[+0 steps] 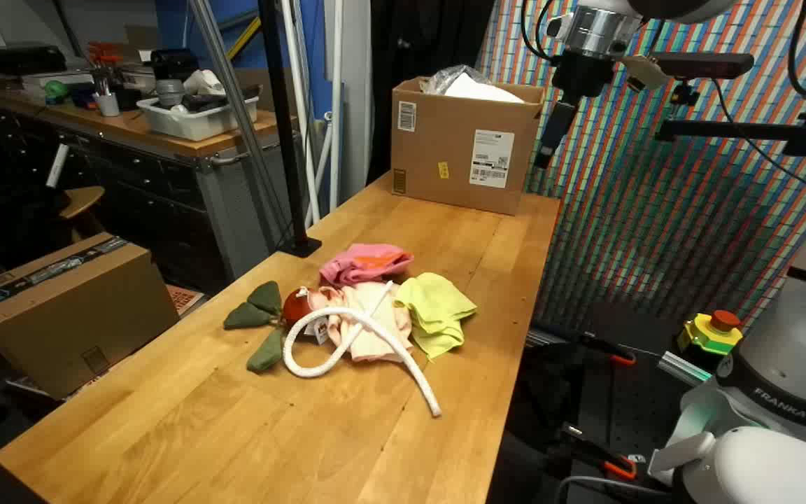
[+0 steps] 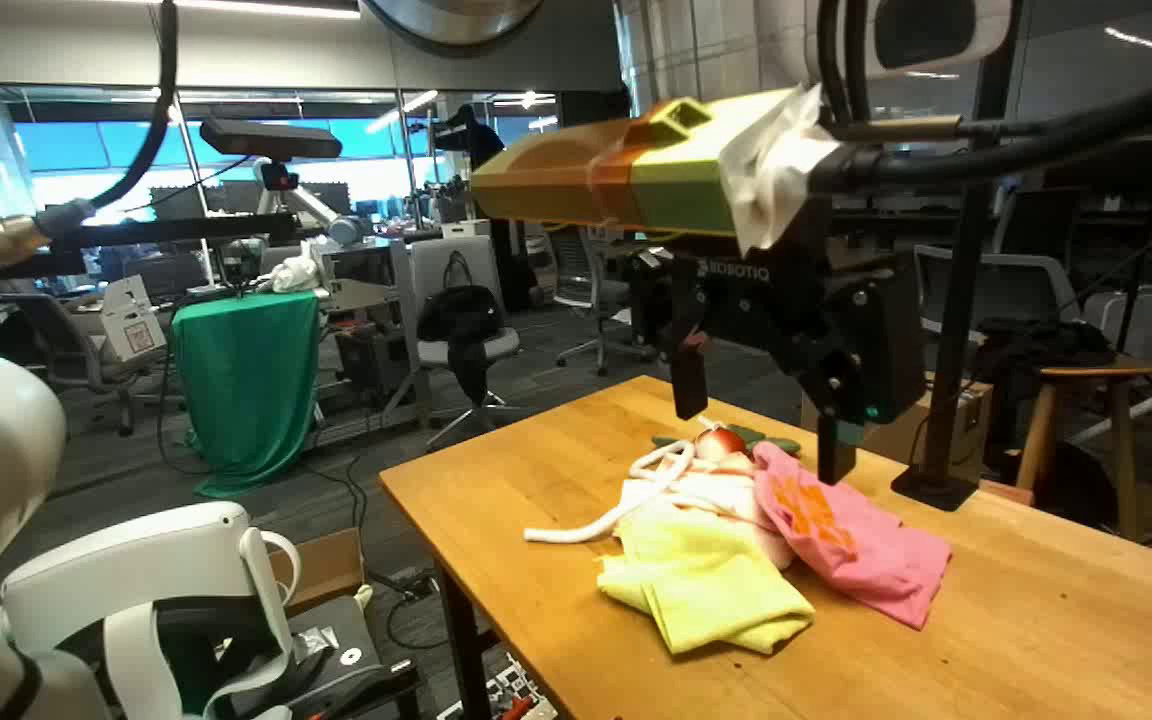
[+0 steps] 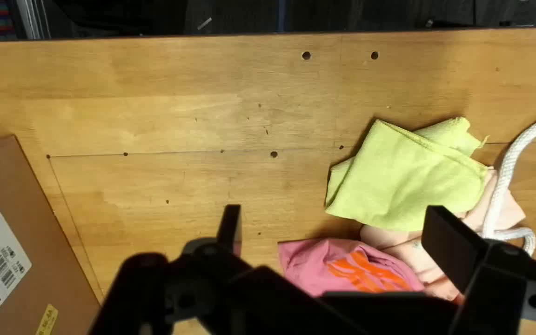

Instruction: Separate the things on the heap

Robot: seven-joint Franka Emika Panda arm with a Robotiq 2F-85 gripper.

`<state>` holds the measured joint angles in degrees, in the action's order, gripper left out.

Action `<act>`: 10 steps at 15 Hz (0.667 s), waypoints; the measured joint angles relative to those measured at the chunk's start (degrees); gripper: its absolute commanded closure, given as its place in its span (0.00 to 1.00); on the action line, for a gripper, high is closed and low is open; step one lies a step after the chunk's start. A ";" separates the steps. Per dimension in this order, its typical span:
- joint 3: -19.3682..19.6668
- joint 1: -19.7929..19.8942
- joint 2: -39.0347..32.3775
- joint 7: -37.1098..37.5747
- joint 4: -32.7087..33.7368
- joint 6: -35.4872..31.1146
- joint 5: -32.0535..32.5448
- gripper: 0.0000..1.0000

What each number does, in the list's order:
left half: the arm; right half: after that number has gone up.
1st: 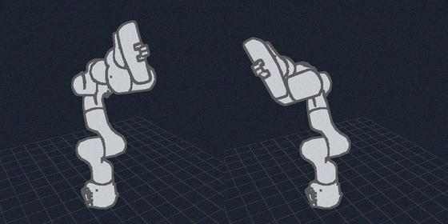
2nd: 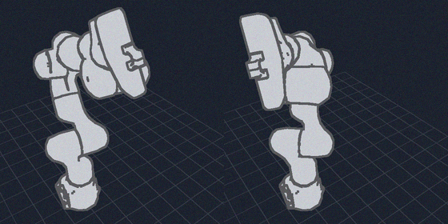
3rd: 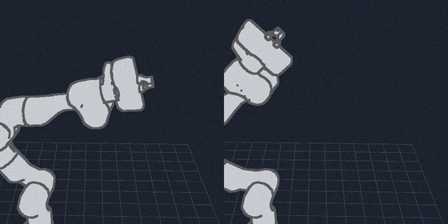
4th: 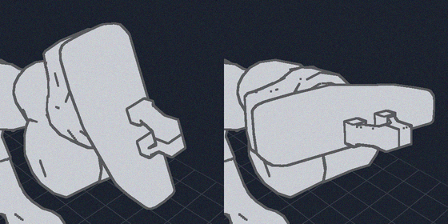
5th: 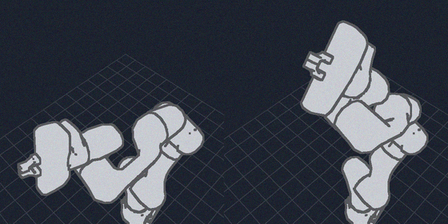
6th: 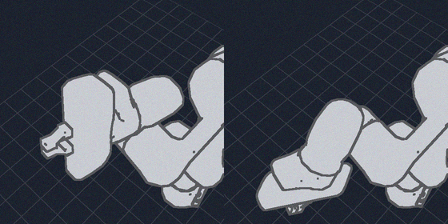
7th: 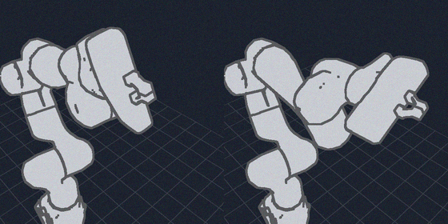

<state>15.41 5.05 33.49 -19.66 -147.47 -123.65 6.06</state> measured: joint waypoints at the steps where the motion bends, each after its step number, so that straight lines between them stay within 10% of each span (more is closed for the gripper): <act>1: 0.00 0.00 0.03 0.00 0.25 -0.02 0.00 0.00; 10: -0.09 0.00 0.00 -0.02 0.31 -0.02 0.00 0.00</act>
<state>15.32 5.05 33.49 -19.68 -147.16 -123.68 6.05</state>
